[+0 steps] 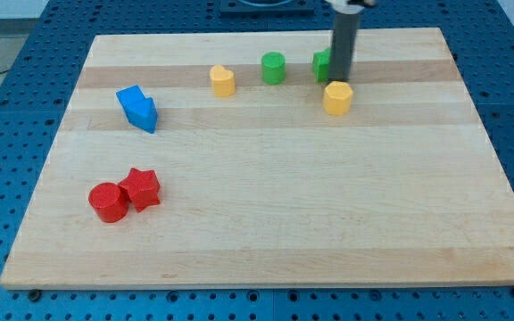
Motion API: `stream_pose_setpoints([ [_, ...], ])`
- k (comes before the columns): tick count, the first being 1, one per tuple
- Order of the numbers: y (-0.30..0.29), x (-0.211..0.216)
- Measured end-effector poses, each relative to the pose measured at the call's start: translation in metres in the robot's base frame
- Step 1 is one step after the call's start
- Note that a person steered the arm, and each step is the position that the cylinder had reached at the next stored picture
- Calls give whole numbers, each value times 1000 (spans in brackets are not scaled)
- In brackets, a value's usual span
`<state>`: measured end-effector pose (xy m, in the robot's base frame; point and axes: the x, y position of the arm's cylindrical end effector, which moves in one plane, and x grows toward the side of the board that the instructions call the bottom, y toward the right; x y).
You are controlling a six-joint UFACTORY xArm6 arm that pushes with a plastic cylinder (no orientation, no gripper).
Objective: Push the green circle into the green star
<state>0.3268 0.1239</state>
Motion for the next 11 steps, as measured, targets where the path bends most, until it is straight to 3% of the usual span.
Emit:
stream_pose_setpoints([
  [1,46,0],
  [2,35,-22],
  [4,-33,-32],
  [5,-40,-32],
  [6,-49,-8],
  [8,-132,6],
  [11,-141,-28],
])
